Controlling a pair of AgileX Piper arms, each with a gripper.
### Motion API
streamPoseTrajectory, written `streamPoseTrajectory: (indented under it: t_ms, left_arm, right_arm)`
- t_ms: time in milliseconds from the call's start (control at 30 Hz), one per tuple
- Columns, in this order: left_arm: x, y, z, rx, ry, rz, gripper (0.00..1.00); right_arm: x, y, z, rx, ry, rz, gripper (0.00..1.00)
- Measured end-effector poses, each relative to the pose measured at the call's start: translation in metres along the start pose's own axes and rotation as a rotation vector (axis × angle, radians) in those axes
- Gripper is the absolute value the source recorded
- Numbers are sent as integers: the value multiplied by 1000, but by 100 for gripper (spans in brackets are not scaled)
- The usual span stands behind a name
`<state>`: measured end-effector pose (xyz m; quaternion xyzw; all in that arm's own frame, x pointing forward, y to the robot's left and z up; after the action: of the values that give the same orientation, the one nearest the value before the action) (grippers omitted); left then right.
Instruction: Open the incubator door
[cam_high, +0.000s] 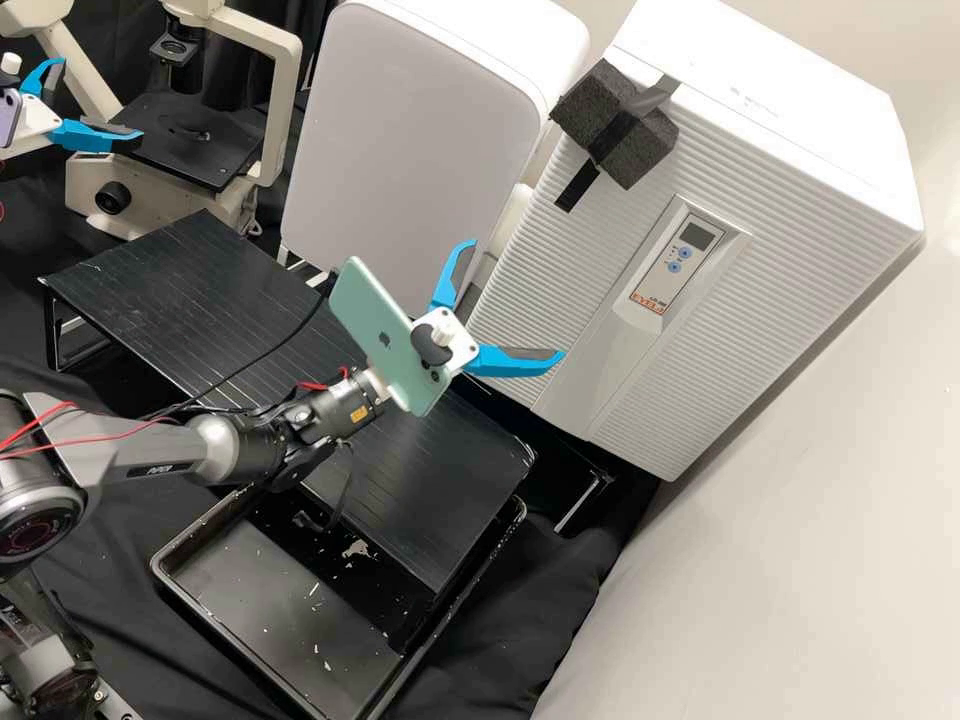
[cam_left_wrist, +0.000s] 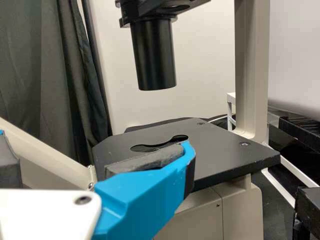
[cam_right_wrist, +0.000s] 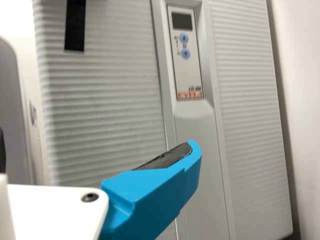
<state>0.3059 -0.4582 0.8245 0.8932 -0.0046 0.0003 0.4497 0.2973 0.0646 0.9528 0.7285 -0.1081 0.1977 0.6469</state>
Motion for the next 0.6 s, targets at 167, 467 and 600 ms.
streamPoseTrajectory:
  t_ms: [167, 467, 600]
  left_arm:
    - [0, 0, 0, 0, 0, 0, 100]
    - [0, 0, 0, 0, 0, 0, 100]
    - [0, 0, 0, 0, 0, 0, 100]
  right_arm:
    - [14, 4, -11, -1, -15, 3, 100]
    - [21, -4, -36, -39, -136, 76, 100]
    - [18, -10, -55, -82, -207, 117, 100]
